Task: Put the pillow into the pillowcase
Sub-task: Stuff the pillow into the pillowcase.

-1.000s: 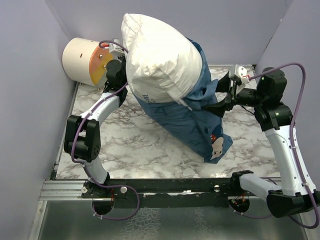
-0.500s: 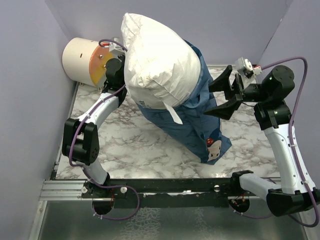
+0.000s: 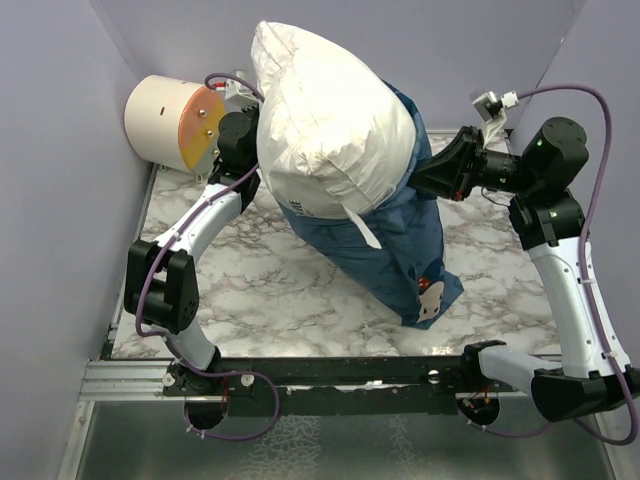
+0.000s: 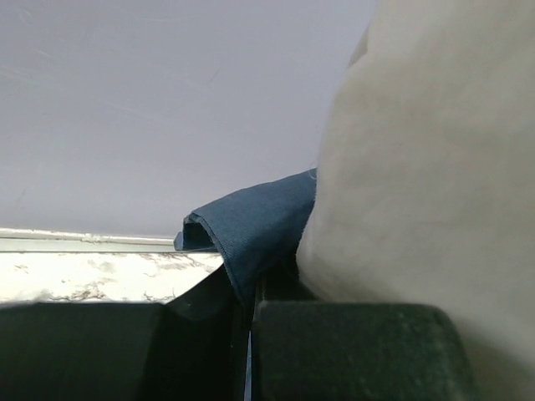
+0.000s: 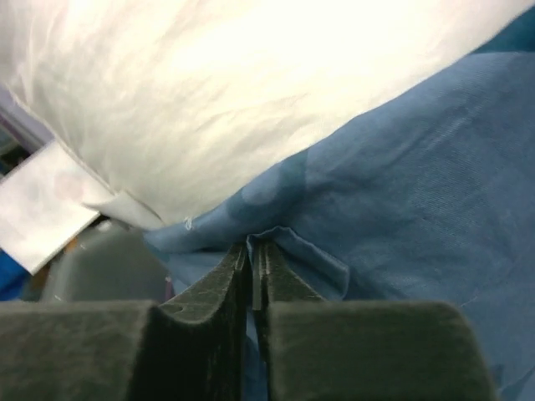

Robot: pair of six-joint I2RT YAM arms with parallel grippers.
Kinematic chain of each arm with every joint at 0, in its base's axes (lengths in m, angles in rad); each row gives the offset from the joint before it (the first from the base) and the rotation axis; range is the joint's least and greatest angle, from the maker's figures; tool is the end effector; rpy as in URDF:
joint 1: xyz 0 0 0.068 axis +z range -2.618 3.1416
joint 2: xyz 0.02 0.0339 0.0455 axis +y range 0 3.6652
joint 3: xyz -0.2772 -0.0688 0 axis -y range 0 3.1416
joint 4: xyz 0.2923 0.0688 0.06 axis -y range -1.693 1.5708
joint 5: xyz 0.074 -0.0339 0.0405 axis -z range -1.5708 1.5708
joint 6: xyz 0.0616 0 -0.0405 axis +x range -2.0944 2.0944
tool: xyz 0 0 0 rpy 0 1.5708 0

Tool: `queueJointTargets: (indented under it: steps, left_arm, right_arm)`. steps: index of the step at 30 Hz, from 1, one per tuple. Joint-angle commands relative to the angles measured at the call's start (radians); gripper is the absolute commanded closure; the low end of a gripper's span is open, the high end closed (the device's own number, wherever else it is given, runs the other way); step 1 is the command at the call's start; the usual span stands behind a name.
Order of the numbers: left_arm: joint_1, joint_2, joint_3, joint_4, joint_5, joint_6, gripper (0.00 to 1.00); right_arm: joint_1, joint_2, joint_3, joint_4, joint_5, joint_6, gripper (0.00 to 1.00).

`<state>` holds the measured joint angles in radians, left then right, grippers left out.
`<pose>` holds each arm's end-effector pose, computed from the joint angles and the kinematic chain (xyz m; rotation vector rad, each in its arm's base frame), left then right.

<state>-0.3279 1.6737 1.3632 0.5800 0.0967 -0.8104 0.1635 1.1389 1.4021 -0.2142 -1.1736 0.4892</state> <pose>0.4483 -0.1588 0.3931 -0.2432 1.3535 -1.0275 0.2555 0.0997 0.5040 -0.7486 1.5626 1.3730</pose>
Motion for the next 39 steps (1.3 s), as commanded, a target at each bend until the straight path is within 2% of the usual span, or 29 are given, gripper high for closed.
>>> queueJointTargets:
  steps: [1,5,8,11,14,16,18,20,22,24,26,27,28,29,31,33,35,37,39]
  left_arm:
    - [-0.017,-0.081,0.042,0.011,-0.041,0.022,1.00]
    - [-0.008,-0.101,0.063,-0.023,-0.052,0.055,1.00]
    - [0.027,-0.093,0.123,-0.062,-0.037,0.039,1.00]
    - [0.071,-0.053,0.252,-0.115,-0.012,0.035,1.00]
    - [0.125,0.010,0.497,-0.185,0.016,0.020,1.00]
    - [0.162,0.073,0.666,-0.239,0.032,0.003,1.00]
    - [0.200,0.101,0.775,-0.237,0.023,-0.027,1.00]
    - [0.245,0.127,0.880,-0.245,0.029,-0.071,1.00]
    - [0.262,0.181,1.013,-0.296,0.042,-0.067,1.00]
    - [0.261,0.259,1.136,-0.343,0.059,-0.091,1.00]
    - [0.236,0.350,1.251,-0.398,0.088,-0.099,1.00]
    - [0.207,0.376,1.273,-0.420,0.104,-0.070,1.00]
    - [0.163,0.385,1.269,-0.426,0.121,-0.037,1.00]
    - [0.108,0.391,1.273,-0.432,0.143,0.001,1.00]
    - [-0.005,0.430,1.345,-0.462,0.198,0.028,1.00]
    - [-0.120,0.471,1.451,-0.496,0.215,0.078,1.00]
    - [-0.173,0.486,1.512,-0.500,0.208,0.102,1.00]
    - [-0.157,0.449,1.472,-0.515,0.151,0.155,1.00]
    - [-0.071,0.335,1.190,-0.341,0.076,0.097,1.00]
  right_arm:
    - [0.004,-0.008,0.087,-0.088,0.156,-0.034,0.99]
    - [0.005,-0.015,0.212,-0.075,0.087,-0.074,0.99]
    - [0.005,0.035,0.433,-0.132,0.085,-0.147,1.00]
    - [0.005,0.157,0.738,-0.233,0.223,-0.293,1.00]
    - [0.003,0.326,1.041,-0.257,0.423,-0.426,0.99]
    - [-0.003,0.404,1.144,-0.202,0.540,-0.486,1.00]
    - [-0.020,0.445,1.182,-0.136,0.578,-0.494,1.00]
    - [-0.028,0.468,1.188,-0.084,0.506,-0.438,1.00]
    - [-0.028,0.484,1.151,0.027,0.257,-0.249,1.00]
    - [0.075,0.458,0.995,0.262,0.016,0.019,1.00]
    - [0.136,0.441,0.986,0.287,-0.037,0.069,1.00]
    - [0.102,0.445,1.023,0.276,-0.019,0.078,1.00]
    - [-0.003,0.460,1.079,0.268,0.010,0.096,1.00]
    - [-0.137,0.476,1.113,0.282,0.063,0.138,1.00]
    - [-0.492,0.545,1.124,0.459,0.108,0.377,1.00]
    - [-0.741,0.667,1.149,0.574,0.138,0.558,1.00]
    - [-0.856,0.698,1.103,0.625,0.117,0.612,1.00]
    - [-0.863,0.685,1.079,0.707,-0.002,0.656,1.00]
    - [-0.810,0.569,0.918,1.004,-0.089,0.812,1.00]
